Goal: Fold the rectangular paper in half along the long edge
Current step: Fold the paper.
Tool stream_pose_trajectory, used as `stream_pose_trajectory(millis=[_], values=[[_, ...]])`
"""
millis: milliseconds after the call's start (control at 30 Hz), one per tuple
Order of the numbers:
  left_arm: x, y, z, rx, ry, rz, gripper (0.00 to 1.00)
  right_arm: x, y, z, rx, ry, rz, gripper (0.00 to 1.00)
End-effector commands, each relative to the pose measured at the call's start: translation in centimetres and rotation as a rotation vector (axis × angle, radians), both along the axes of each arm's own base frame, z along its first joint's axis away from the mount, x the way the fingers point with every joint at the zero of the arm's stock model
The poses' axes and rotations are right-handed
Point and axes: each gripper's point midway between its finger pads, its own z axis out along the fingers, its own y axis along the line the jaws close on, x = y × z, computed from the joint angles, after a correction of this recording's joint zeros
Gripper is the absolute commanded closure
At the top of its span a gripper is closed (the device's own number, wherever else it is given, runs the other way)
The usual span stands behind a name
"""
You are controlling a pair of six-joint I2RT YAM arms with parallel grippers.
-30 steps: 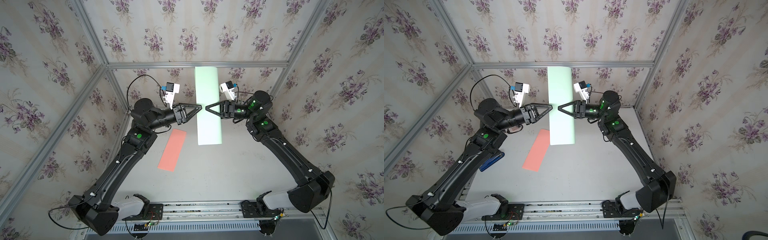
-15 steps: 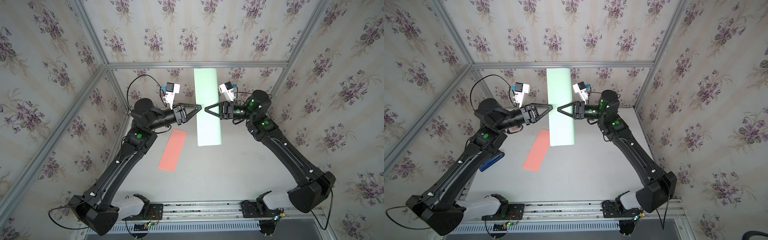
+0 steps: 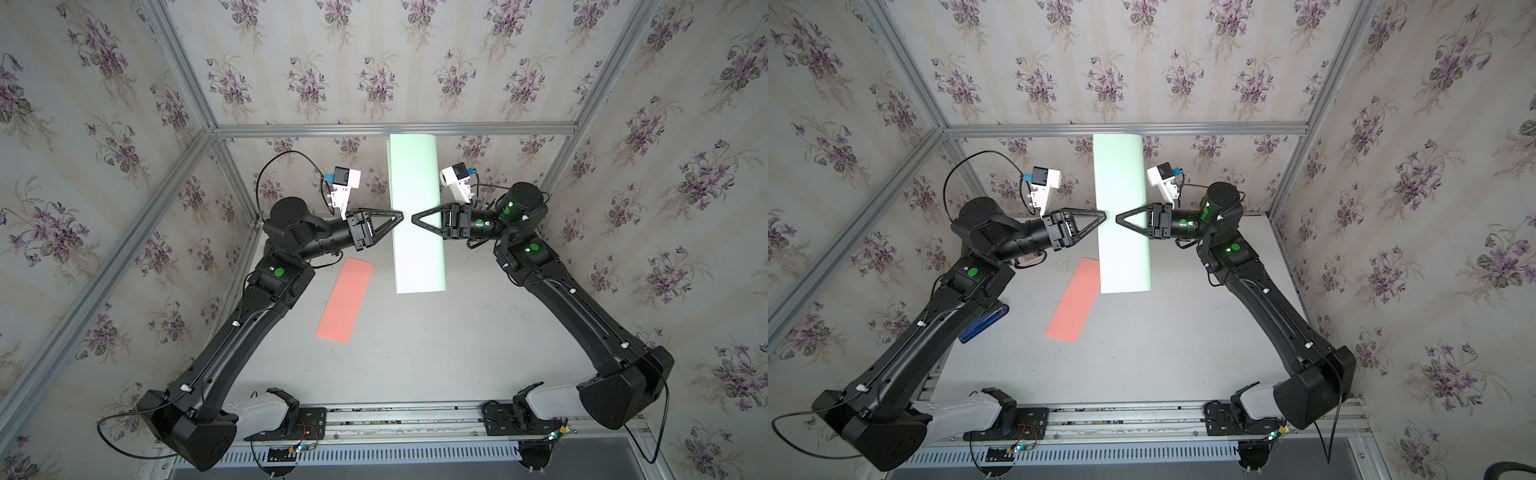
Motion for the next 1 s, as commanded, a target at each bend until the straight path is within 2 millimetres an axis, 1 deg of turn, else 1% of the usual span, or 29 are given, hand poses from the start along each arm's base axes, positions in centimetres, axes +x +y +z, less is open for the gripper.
stream_pose_trajectory(millis=[0, 67, 200, 300, 700, 967], values=[[-0.17, 0.05, 0.35, -0.005, -0.030, 0.000, 0.66, -0.40, -0.13, 0.65, 0.019, -0.030, 0.008, 0.68], [-0.22, 0.03, 0.35, -0.005, -0.031, -0.003, 0.66, -0.37, -0.12, 0.58, 0.017, -0.027, 0.008, 0.68], [-0.21, 0.03, 0.39, -0.005, -0.032, -0.003, 0.70, -0.15, -0.06, 0.20, 0.005, -0.022, -0.001, 0.68], [-0.23, 0.01, 0.40, -0.005, -0.032, -0.005, 0.72, 0.02, 0.02, -0.08, -0.007, -0.017, -0.008, 0.71], [-0.07, -0.12, 0.10, 0.002, -0.027, -0.006, 0.78, 0.01, -0.02, -0.07, -0.016, -0.021, -0.015, 0.71], [0.01, -0.42, -0.21, 0.022, -0.018, -0.010, 0.88, -0.13, -0.08, 0.23, -0.011, -0.032, -0.015, 0.71]])
